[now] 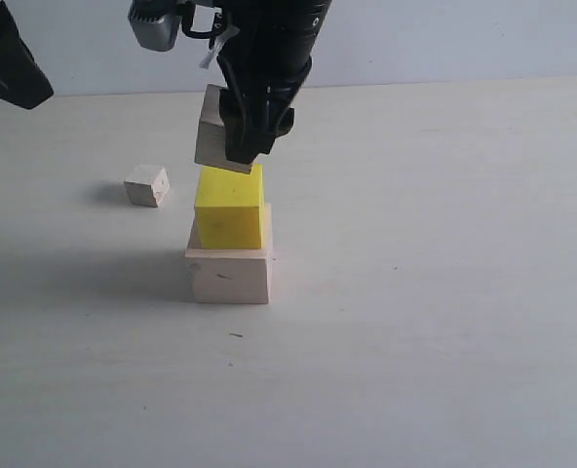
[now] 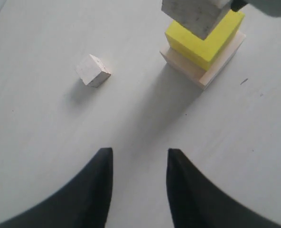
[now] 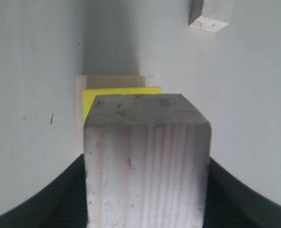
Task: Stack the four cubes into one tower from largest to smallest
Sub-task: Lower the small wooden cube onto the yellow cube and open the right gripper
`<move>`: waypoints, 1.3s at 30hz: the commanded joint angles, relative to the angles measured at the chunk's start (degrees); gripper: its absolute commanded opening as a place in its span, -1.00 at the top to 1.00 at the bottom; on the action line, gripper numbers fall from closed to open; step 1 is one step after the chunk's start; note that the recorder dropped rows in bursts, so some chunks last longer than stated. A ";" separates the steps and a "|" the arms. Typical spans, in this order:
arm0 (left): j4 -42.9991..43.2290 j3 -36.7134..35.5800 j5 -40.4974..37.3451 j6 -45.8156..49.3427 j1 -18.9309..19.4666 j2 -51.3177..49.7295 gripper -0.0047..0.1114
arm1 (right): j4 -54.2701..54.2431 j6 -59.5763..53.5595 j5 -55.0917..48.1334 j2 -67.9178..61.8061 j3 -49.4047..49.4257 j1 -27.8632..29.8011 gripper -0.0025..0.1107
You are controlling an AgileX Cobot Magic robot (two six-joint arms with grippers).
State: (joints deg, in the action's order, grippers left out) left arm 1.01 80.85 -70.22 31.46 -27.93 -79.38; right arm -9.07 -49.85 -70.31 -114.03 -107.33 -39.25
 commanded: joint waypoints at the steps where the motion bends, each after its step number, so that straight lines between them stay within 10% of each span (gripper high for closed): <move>1: -0.44 -0.21 0.25 -0.40 -0.05 0.41 0.27 | -0.33 0.54 0.35 -0.95 -0.45 -0.03 0.96; 39: -0.44 -0.21 0.33 -0.40 -0.05 0.41 0.27 | 0.01 1.89 0.35 -1.90 -0.45 -0.03 0.96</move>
State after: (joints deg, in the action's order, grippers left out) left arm 0.91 80.85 -70.22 31.46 -27.93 -79.38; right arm -9.27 -47.17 -70.31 -115.82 -107.33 -39.25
